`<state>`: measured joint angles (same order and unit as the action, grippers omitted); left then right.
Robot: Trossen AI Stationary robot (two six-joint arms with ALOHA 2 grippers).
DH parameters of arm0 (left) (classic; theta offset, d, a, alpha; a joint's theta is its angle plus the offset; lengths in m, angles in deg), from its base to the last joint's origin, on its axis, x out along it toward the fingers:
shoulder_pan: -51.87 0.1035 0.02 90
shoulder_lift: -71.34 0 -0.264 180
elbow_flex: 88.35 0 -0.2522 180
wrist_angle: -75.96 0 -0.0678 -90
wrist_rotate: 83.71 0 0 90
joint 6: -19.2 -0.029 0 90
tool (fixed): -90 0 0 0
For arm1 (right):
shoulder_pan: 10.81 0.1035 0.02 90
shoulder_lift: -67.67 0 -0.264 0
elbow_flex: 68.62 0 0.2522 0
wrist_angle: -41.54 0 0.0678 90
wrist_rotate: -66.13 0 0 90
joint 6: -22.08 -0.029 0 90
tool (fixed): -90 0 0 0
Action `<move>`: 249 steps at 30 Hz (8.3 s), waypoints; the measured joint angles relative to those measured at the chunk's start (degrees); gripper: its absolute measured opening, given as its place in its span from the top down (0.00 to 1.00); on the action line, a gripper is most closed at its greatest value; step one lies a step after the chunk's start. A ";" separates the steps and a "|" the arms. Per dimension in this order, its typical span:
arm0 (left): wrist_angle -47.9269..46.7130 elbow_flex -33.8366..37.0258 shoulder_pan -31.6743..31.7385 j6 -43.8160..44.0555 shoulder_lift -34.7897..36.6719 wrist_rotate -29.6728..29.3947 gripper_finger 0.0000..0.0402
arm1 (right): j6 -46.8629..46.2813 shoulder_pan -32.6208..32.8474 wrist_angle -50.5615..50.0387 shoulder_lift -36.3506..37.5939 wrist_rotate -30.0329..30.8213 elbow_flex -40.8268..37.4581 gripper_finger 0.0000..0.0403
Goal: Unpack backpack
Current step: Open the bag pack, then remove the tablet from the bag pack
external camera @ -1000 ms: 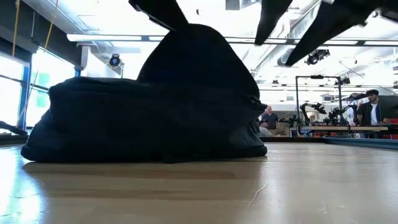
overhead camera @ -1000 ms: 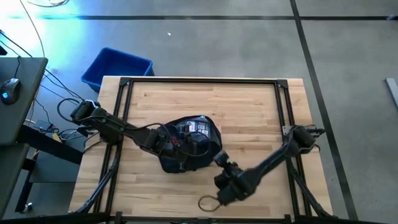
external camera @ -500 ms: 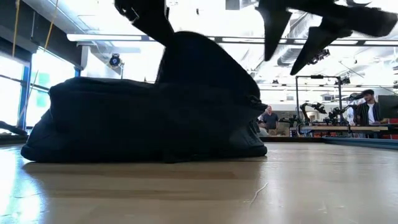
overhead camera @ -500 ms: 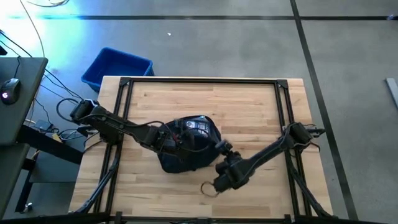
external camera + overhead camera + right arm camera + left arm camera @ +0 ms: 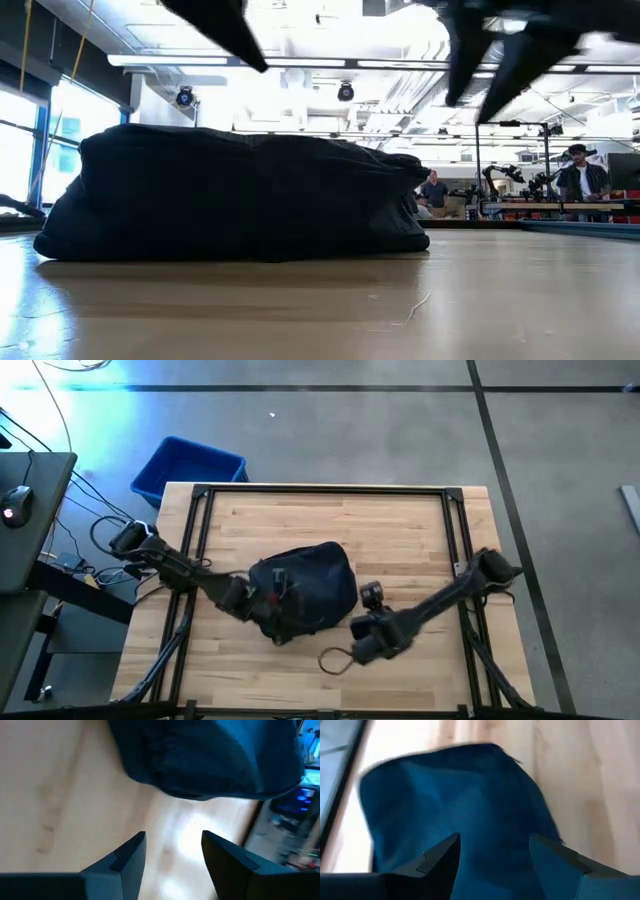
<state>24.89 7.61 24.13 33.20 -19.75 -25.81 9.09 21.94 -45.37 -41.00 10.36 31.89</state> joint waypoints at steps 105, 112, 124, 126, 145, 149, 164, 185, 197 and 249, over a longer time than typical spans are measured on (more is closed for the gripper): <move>2.62 -0.52 -9.95 17.14 -21.51 -17.63 1.00 | 17.97 5.40 66.50 -4.12 12.27 -23.00 1.00; -28.53 -0.48 -10.45 40.85 -21.51 -20.64 1.00 | 19.81 6.96 66.34 -4.12 13.81 -23.02 1.00; -45.09 7.29 -11.05 62.41 -21.51 -22.59 1.00 | 25.37 7.34 74.84 -4.12 5.98 -23.02 1.00; -44.85 7.78 -10.54 62.68 -21.51 -22.55 1.00 | 25.54 7.08 75.60 -4.12 5.61 -22.75 1.00; -36.07 3.28 -17.57 68.22 -8.45 -13.31 0.62 | 23.45 7.10 74.61 -4.12 -0.17 -19.63 0.97; -18.17 8.19 -17.43 60.87 -8.52 -11.11 0.64 | 23.53 7.02 74.67 -4.12 1.95 -19.61 0.92; -6.47 17.06 -4.83 43.97 -6.37 -16.40 0.70 | 31.43 6.26 85.29 -5.37 -3.31 -16.83 0.89; 22.08 4.38 -16.55 -32.59 -12.25 -22.54 0.67 | 11.13 14.82 41.38 -5.26 12.53 0.55 0.48; 19.71 -1.01 -11.88 -51.17 -19.11 -20.83 0.58 | -1.53 15.78 35.09 -5.76 12.29 0.50 0.48; -24.86 9.42 16.16 25.26 8.67 -10.94 0.58 | 23.12 12.78 53.87 -10.22 11.13 0.52 0.48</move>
<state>0.03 17.03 40.29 58.47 -11.08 -36.75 32.21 34.72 8.50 -51.22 21.49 32.40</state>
